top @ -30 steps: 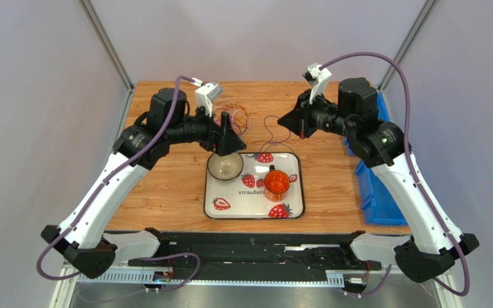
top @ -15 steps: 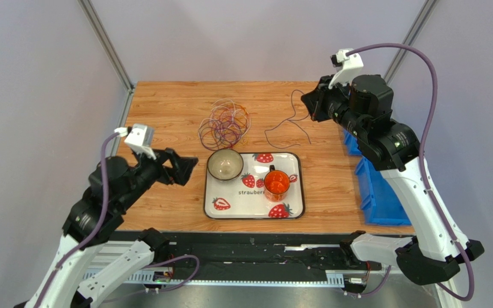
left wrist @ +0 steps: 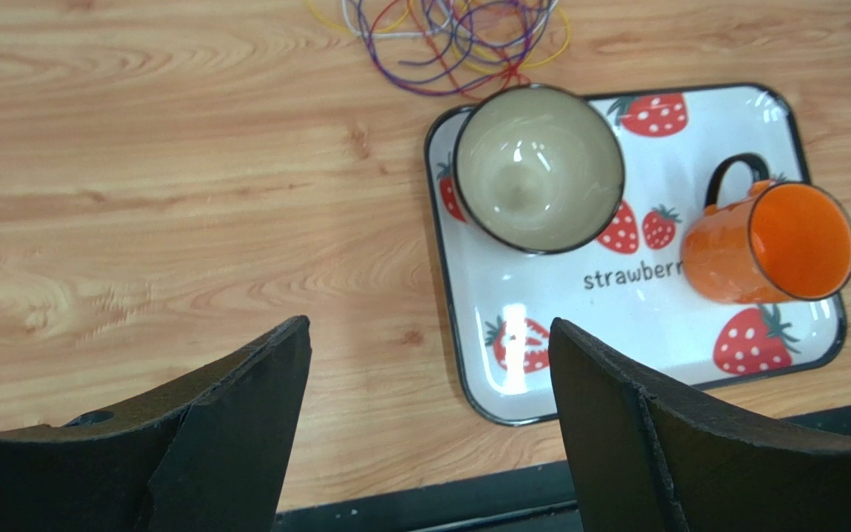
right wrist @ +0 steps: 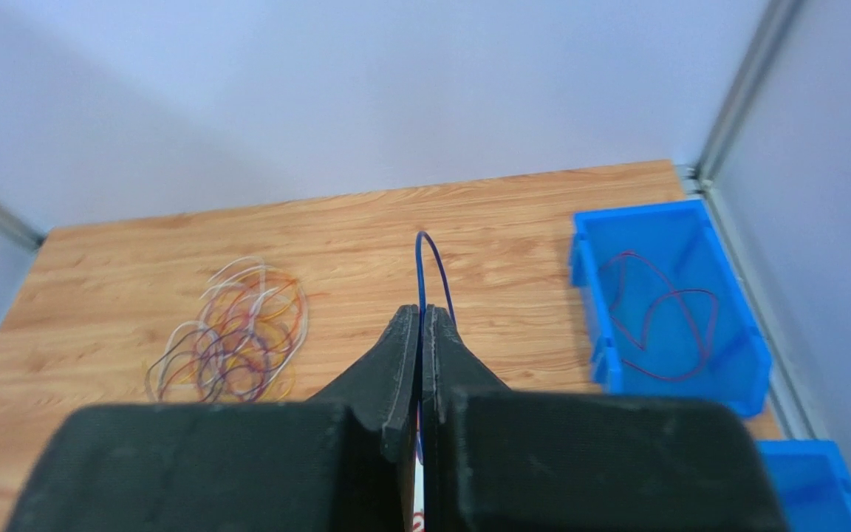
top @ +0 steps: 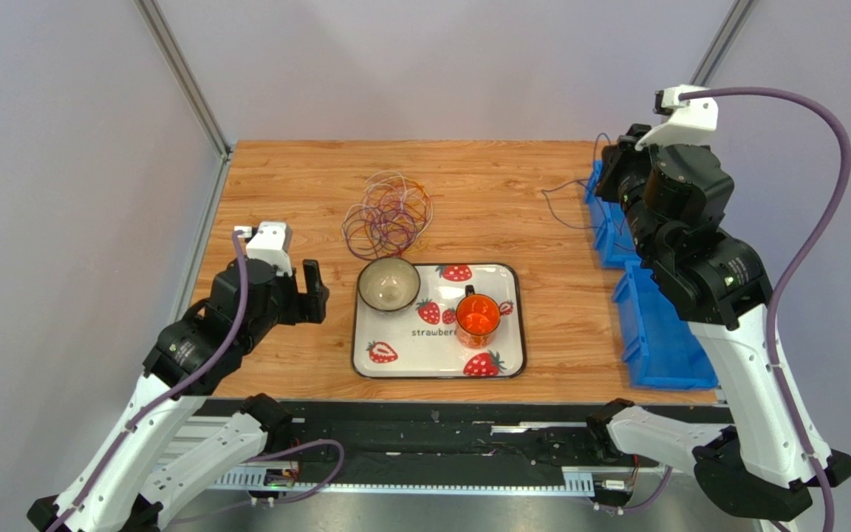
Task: Untangle the cables
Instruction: Place the cable in the bin.
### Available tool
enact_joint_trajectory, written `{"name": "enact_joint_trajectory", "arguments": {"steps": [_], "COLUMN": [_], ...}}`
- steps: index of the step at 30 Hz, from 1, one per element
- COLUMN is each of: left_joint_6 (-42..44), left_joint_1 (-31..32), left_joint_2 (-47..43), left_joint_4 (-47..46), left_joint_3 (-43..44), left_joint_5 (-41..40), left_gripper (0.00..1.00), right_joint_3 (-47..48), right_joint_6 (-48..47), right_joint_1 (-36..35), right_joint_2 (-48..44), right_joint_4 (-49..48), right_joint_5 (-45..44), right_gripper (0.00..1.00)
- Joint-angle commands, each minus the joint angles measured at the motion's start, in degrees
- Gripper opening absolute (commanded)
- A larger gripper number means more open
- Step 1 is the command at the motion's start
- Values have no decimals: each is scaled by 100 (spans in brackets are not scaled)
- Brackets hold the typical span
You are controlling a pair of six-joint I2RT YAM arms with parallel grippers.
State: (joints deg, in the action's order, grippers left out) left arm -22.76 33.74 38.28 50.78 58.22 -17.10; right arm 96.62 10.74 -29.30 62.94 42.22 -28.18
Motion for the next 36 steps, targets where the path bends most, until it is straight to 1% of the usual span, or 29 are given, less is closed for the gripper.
{"name": "enact_joint_trajectory", "arguments": {"steps": [1, 4, 6, 7, 13, 18, 23, 26, 27, 29, 30, 32, 33, 34, 36], "left_joint_6": [-53, -9, 9, 9, 62, 88, 106, 114, 114, 123, 123, 123, 123, 114, 114], "left_joint_1": [19, 10, 19, 10, 10, 19, 19, 19, 28, 28, 28, 28, 28, 28, 36], "left_joint_2": [-49, 12, 56, 65, 83, 92, 100, 83, 83, 65, 65, 83, 92, 126, 162], "left_joint_4": [107, 107, 63, 63, 2, -25, -34, -34, -34, -60, -60, -60, -60, -51, -42], "left_joint_3": [32, 23, -3, -12, -82, -100, -126, -135, -135, -153, -153, -153, -161, -161, -153], "left_joint_5": [-206, -127, 74, 128, 365, 532, 638, 699, 717, 726, 726, 726, 717, 708, 691], "left_gripper": [87, 86, 83, 82, 82, 82, 81, 81, 80, 80, 80, 80, 80, 79, 79], "right_joint_3": [129, 24, -55, -151, -556, -1047, -1742, -2172, -2252, -2489, -2568, -2832, -2928, -3008, -3271], "right_joint_6": [-107, -108, -29, 41, 489, 1008, 1369, 1466, 1440, 1387, 1256, 1150, 1115, 1079, 1044], "right_joint_1": [47, 56, 65, 73, 91, 187, 530, 863, 1099, 1355, 1653, 1988, 2320, 2463, 2796], "right_joint_2": [-150, -290, -510, -615, -1240, -1485, -1749, -1820, -1829, -1846, -1873, -1934, -1943, -1943, -1873], "right_joint_4": [171, 523, 699, 892, 1446, 1930, 2001, 1949, 1896, 1799, 1599, 1396, 1212, 1132, 904], "right_joint_5": [-1345, -2328, -2612, -2953, -3684, -3949, -3827, -3677, -3633, -3423, -3309, -2861, -2685, -2344, -2017], "right_gripper": [0, 0, 0, 0, 0, 0, 0, 0, 0, 0, 0, 0, 0, 0, 0]}}
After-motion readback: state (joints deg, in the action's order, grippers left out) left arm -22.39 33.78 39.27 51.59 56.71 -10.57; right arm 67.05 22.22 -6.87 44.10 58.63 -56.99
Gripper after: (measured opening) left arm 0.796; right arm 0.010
